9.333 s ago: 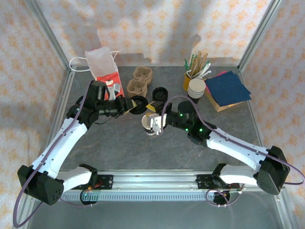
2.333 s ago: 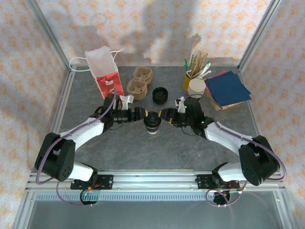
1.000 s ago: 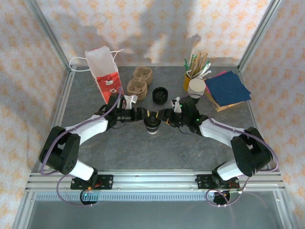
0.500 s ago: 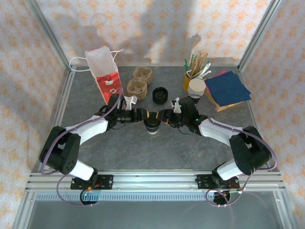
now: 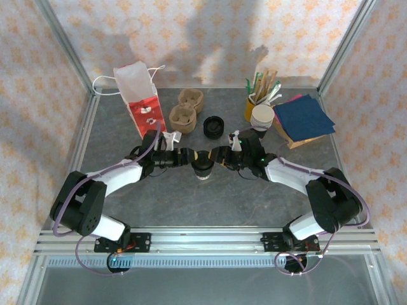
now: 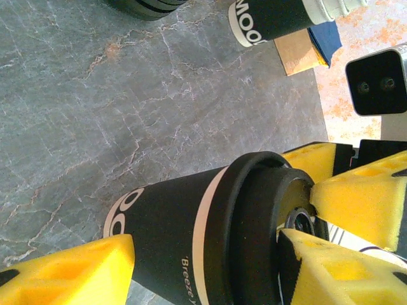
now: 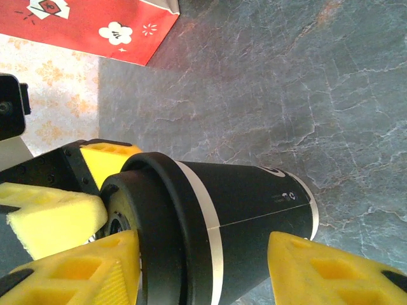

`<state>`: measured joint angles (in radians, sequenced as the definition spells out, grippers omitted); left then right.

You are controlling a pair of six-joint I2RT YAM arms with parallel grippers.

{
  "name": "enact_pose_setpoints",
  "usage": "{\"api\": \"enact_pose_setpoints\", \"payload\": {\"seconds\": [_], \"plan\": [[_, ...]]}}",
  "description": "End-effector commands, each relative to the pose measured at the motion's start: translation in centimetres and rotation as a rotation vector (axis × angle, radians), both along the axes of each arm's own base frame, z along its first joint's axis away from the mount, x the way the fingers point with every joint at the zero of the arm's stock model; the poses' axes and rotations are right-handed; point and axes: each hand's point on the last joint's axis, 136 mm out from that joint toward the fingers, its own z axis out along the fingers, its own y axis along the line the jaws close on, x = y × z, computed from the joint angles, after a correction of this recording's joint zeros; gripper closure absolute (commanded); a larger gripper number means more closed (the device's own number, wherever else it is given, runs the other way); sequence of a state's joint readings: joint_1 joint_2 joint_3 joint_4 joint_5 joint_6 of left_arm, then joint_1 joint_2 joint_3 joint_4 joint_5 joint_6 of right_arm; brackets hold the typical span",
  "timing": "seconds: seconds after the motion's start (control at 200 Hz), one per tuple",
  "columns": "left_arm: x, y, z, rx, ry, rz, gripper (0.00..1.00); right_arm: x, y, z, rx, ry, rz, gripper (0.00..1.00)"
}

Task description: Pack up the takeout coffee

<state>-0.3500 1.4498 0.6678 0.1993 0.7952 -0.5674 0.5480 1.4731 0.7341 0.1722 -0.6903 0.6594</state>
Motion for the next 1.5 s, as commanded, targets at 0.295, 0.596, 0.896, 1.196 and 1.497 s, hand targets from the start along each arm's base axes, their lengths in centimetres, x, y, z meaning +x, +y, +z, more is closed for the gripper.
{"api": "enact_pose_setpoints", "payload": {"seconds": [0.295,0.596,0.896,1.196,1.497], "plan": [[-1.6,0.2,-3.3,0.079,0.065,0.018,0.39,-0.9,-1.0,-4.1,-0.106,0.028,-0.007,0.47],[-1.1,0.0,-2.2,0.081,0.041,0.018,0.39,-0.7,-0.6,-2.5,-0.072,-0.006,-0.008,0.48],[0.3,-0.8,0.7,0.058,-0.025,0.014,0.34,0.6,1.2,1.4,-0.011,-0.066,0.029,0.44],[0.6,-0.8,2.3,0.059,-0.052,0.016,0.27,0.7,1.0,2.5,-0.018,-0.085,0.024,0.42],[-1.2,-0.2,1.7,0.072,-0.033,0.006,0.27,-0.3,0.3,2.2,-0.036,-0.087,0.027,0.42]]}}
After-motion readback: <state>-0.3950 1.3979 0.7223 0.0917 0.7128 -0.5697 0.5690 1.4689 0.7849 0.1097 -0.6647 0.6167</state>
